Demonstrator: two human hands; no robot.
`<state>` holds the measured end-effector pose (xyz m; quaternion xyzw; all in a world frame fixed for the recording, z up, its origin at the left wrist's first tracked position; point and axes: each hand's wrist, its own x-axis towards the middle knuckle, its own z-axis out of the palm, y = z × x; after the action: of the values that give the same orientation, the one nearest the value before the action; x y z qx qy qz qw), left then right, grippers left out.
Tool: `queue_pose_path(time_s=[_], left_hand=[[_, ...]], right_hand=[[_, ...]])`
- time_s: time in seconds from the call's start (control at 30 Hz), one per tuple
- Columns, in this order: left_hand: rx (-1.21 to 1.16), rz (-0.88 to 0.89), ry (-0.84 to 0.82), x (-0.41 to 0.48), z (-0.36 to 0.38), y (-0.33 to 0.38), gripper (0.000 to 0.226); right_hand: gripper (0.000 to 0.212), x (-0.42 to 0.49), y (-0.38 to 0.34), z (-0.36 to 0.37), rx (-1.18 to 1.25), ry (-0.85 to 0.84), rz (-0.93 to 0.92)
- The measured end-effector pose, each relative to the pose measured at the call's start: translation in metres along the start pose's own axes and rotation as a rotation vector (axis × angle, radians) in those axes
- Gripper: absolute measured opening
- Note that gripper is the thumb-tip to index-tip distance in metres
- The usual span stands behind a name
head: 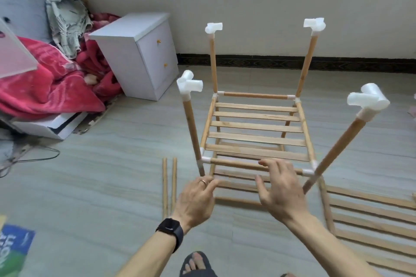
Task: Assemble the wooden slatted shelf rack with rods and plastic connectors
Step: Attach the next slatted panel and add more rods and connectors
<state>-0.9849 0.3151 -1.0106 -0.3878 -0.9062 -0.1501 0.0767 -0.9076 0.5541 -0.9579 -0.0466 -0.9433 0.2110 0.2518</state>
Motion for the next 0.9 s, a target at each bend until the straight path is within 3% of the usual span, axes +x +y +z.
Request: queue_pose_path(time_s=[0.13, 0.2, 0.3, 0.47, 0.7, 0.9], left_hand=[[-0.022, -0.519, -0.330, -0.048, 0.017, -0.049, 0.046], [0.016, -0.680, -0.468, -0.066, 0.029, -0.072, 0.043], [0.049, -0.804, -0.600, -0.082, 0.057, -0.098, 0.041], [-0.043, -0.918, -0.642, -0.073, 0.104, -0.117, 0.045], [-0.208, -1.052, -0.599, -0.060, 0.122, -0.123, 0.022], [-0.987, -1.281, -0.116, -0.038, 0.064, -0.122, 0.020]], right_hand=[[0.065, 0.036, -0.030, 0.049, -0.197, -0.342, -0.104], [0.078, 0.053, -0.044, 0.073, -0.309, -0.478, -0.127], [0.082, 0.058, -0.056, 0.101, -0.379, -0.425, -0.124], [0.078, 0.051, -0.048, 0.123, -0.383, -0.246, -0.182], [0.076, 0.049, -0.044, 0.123, -0.412, -0.262, -0.189], [0.090, 0.059, -0.057, 0.100, -0.376, -0.506, -0.088]])
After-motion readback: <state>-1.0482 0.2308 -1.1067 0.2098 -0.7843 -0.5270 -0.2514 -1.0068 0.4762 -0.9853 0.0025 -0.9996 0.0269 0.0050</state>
